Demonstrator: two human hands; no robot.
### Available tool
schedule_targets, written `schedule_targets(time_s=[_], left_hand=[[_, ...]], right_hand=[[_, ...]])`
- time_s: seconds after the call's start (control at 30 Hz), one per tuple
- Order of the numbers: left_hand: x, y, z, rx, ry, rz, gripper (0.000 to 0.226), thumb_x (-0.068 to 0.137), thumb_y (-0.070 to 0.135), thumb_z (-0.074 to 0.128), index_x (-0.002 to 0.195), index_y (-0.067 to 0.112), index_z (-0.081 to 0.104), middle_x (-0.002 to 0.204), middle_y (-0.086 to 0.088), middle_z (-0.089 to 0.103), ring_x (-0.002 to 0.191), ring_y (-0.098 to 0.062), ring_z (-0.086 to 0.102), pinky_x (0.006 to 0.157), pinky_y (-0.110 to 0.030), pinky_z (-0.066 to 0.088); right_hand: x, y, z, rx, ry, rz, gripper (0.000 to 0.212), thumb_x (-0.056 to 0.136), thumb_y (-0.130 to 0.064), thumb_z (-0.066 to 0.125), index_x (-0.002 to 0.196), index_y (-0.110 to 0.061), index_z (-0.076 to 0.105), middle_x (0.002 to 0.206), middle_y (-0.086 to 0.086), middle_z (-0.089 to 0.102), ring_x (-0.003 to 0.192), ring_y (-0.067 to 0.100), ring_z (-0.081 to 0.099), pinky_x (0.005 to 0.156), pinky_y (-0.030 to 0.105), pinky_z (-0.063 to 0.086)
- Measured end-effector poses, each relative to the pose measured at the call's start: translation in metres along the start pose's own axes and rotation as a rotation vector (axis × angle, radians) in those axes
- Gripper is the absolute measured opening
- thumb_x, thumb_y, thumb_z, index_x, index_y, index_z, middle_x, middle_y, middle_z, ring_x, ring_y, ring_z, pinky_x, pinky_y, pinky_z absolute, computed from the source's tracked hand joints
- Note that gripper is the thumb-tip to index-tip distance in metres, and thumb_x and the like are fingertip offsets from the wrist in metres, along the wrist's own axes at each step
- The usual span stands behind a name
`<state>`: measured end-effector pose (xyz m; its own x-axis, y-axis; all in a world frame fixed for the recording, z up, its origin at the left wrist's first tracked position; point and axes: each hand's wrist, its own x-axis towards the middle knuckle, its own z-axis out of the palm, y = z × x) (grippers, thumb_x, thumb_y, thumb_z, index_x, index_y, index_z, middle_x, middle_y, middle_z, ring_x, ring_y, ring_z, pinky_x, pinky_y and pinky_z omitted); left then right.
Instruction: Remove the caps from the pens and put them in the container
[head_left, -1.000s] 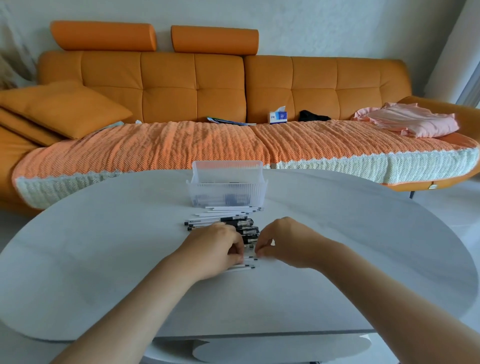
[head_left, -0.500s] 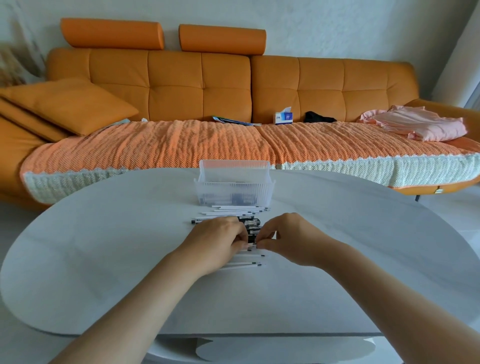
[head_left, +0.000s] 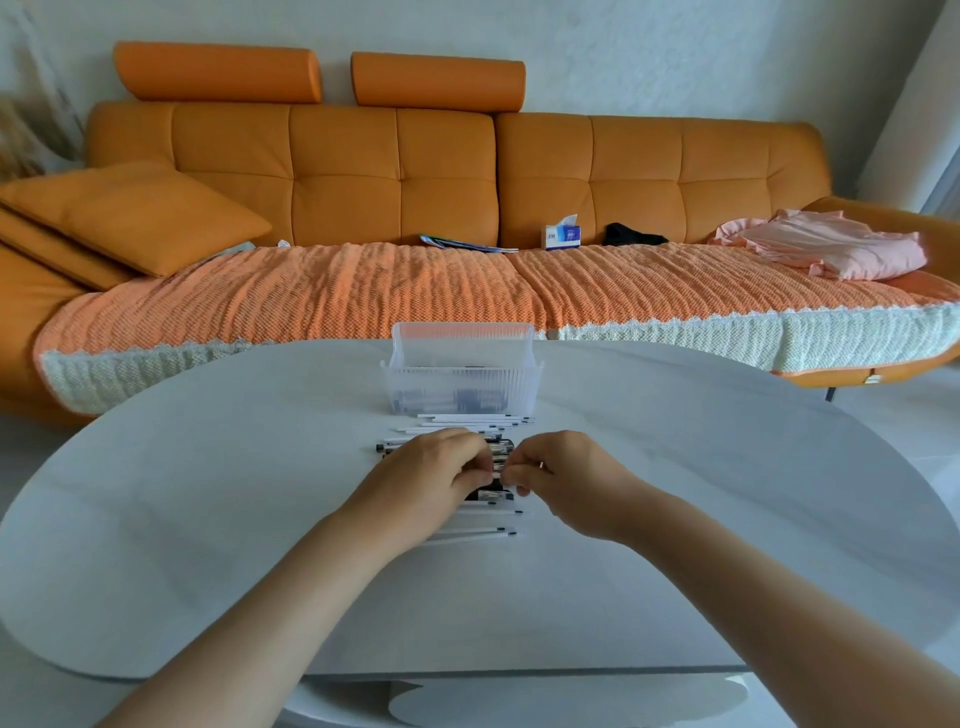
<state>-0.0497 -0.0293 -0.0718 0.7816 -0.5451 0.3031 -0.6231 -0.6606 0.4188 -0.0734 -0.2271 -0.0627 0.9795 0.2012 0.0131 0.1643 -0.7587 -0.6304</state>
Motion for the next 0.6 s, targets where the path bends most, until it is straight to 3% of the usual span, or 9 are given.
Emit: schedule_targets(time_s=[0.1, 0.23, 0.33, 0.6], left_hand=[[-0.002, -0.004, 0.002, 0.007, -0.026, -0.025, 0.005, 0.092, 0.033, 0.063, 0.090, 0.029, 0.063, 0.085, 0.016, 0.057, 0.081, 0.000, 0.052, 0.068, -0.021, 0.041], [-0.008, -0.011, 0.003, 0.024, -0.051, -0.003, 0.003, 0.090, 0.035, 0.065, 0.088, 0.034, 0.063, 0.086, 0.016, 0.053, 0.084, 0.000, 0.050, 0.072, -0.020, 0.042], [-0.014, -0.016, 0.005, 0.054, -0.080, 0.033, 0.003, 0.089, 0.034, 0.065, 0.089, 0.031, 0.065, 0.091, 0.016, 0.054, 0.089, 0.001, 0.049, 0.076, -0.020, 0.042], [-0.023, -0.021, 0.012, -0.005, -0.032, 0.079, 0.009, 0.089, 0.034, 0.067, 0.096, 0.028, 0.069, 0.094, 0.016, 0.054, 0.095, 0.003, 0.046, 0.084, -0.022, 0.043]], right_hand=[[0.002, -0.002, -0.001, -0.042, 0.007, -0.041, 0.011, 0.094, -0.035, 0.063, 0.095, -0.032, 0.073, 0.092, -0.015, 0.066, 0.073, -0.008, 0.056, 0.066, 0.011, 0.040], [0.005, -0.001, -0.004, -0.107, 0.045, -0.046, 0.019, 0.097, -0.038, 0.057, 0.107, -0.033, 0.073, 0.106, -0.015, 0.065, 0.093, 0.006, 0.060, 0.084, 0.027, 0.050], [0.003, 0.001, -0.003, -0.302, -0.018, -0.082, 0.017, 0.096, -0.033, 0.058, 0.104, -0.032, 0.073, 0.105, -0.013, 0.065, 0.093, 0.008, 0.058, 0.082, 0.027, 0.049], [0.010, -0.004, 0.005, -0.382, -0.023, -0.077, 0.007, 0.088, -0.039, 0.068, 0.090, -0.035, 0.073, 0.092, -0.016, 0.065, 0.088, 0.006, 0.059, 0.074, 0.025, 0.049]])
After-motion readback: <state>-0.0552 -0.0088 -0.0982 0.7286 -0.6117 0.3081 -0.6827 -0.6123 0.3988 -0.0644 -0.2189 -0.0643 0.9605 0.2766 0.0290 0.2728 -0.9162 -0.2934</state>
